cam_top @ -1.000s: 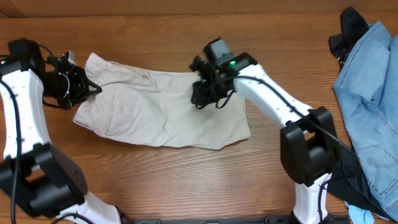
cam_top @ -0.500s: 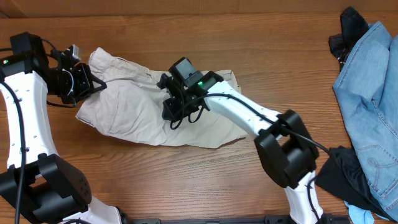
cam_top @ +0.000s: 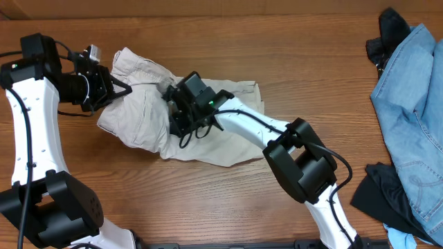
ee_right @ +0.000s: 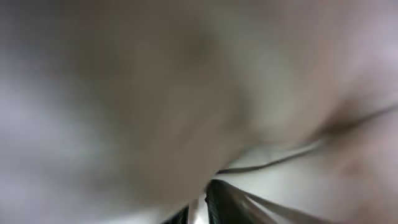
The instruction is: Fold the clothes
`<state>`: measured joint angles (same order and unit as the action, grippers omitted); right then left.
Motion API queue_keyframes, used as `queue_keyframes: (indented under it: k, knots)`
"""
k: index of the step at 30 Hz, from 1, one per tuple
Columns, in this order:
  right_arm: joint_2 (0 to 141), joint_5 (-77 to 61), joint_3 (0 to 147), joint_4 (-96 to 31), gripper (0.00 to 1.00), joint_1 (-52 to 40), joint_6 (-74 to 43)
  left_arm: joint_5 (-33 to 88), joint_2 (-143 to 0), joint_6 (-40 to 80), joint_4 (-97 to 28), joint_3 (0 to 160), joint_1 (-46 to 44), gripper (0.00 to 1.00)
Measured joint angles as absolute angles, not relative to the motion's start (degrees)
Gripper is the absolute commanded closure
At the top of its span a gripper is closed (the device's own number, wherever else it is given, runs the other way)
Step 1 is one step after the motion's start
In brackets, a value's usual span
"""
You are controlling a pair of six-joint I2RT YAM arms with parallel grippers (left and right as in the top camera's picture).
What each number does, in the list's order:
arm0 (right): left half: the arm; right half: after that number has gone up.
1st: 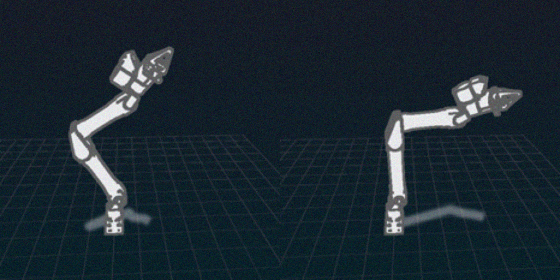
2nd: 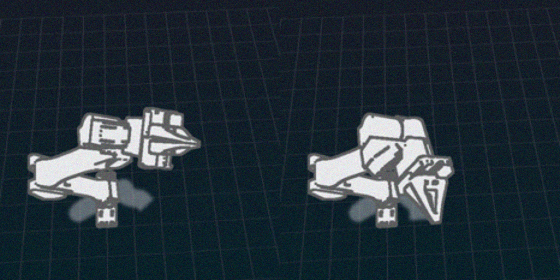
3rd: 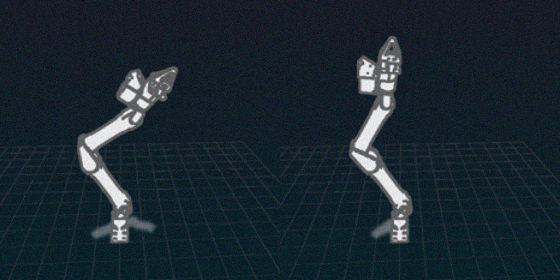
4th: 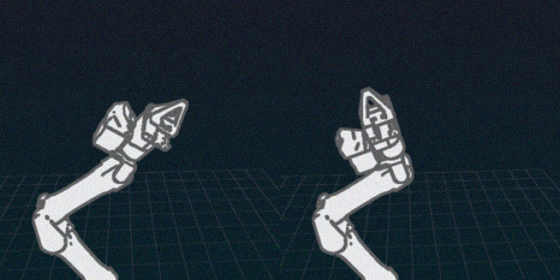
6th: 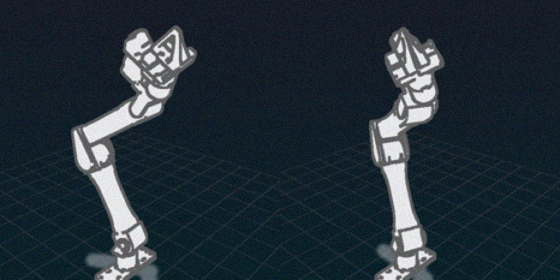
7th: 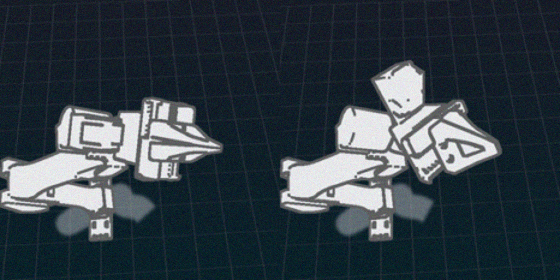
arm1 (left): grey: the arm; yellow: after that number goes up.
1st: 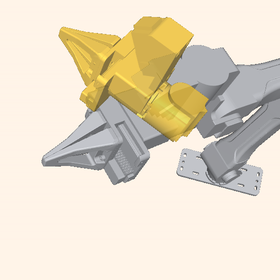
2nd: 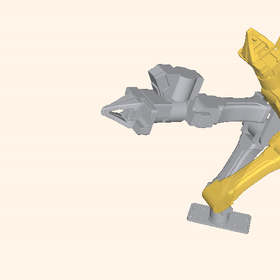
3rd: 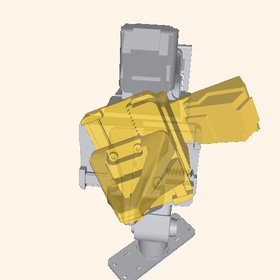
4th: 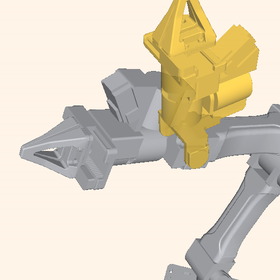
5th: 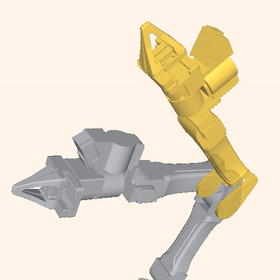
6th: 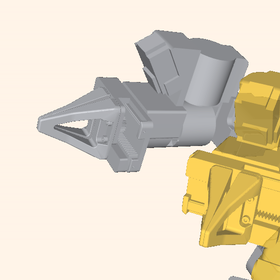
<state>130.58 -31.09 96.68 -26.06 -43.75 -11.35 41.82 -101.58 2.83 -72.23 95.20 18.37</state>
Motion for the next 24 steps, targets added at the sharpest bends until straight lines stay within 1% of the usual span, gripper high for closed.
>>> queue_keyframes:
  k: [4,6,8,13,17,21,24]
  knots:
    - [130.58,-31.05,96.68,-25.41,0.85,-45.19,-12.8,41.76,-101.58,2.83,-72.05,95.2,17.37,0.94]
    - [130.58,-30.89,96.68,-26.44,0.82,-45.47,-13.37,41.56,-101.58,2.83,-71.94,95.2,16.95,0.94]
    - [130.58,-30.52,96.71,-28.38,0.8,-45.3,-13.5,41.47,-101.58,2.83,-71.9,95.2,16.84,0.94]
    - [129.71,-27.77,96.71,-35.42,0.8,-42.63,-13.5,41.32,-101.58,2.85,-71.85,95.2,16.67,0.94]
    - [124.31,-22.24,96.71,-43.66,0.79,-36.77,-13.52,41.28,-101.58,3.01,-71.55,95.2,15.33,0.94]
    - [116.49,-16.14,96.86,-52.12,0.79,-28.62,-13.47,41.15,-101.58,3.09,-70.67,95.2,13.67,0.93]
    - [113.75,-13.52,97.43,-57.69,0.79,-22.37,-13.34,40.69,-101.58,3.99,-70.08,95.2,12.27,0.94]
